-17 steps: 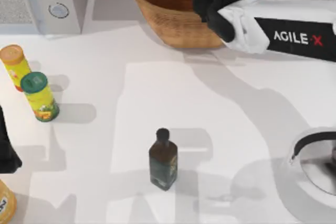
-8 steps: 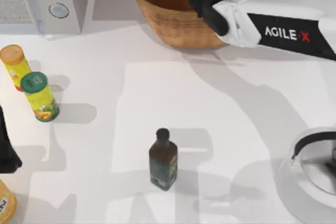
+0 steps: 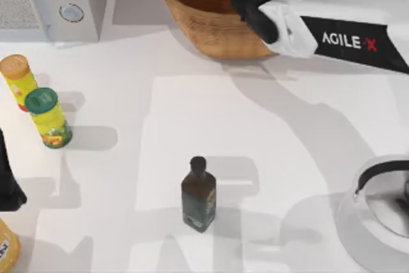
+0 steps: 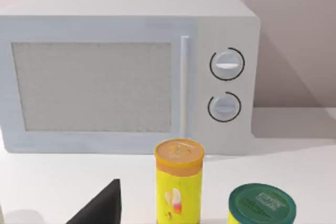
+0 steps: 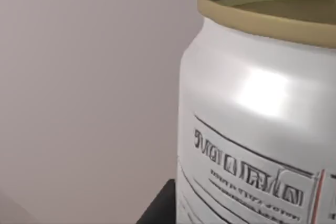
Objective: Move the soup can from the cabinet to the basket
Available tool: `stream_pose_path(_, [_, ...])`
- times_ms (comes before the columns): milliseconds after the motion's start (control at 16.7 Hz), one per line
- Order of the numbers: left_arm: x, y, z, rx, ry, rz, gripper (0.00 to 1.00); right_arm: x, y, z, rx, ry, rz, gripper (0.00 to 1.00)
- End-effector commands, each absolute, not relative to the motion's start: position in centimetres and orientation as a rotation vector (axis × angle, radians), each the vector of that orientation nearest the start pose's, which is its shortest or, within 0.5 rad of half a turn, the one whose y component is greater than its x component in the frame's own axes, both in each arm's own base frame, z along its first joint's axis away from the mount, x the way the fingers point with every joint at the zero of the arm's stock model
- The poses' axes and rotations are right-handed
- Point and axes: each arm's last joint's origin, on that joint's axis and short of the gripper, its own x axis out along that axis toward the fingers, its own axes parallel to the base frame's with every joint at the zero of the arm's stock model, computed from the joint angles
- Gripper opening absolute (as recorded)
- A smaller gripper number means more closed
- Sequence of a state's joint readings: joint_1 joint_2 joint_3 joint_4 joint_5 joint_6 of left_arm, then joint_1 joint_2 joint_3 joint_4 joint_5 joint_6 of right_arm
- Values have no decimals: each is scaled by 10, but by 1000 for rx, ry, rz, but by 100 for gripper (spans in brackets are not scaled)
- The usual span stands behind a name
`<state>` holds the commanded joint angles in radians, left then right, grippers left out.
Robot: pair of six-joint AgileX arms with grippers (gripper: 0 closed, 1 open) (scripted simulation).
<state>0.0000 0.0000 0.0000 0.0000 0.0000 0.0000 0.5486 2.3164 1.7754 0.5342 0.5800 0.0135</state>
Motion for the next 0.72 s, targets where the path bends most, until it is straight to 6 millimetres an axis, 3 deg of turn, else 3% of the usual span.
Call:
stream_pose_path(360, [106,-1,160,0,0,0,100,466,273,218,0,0,-5,98])
stream_pose_path(720, [106,-1,160,0,0,0,100,466,273,218,0,0,-5,100])
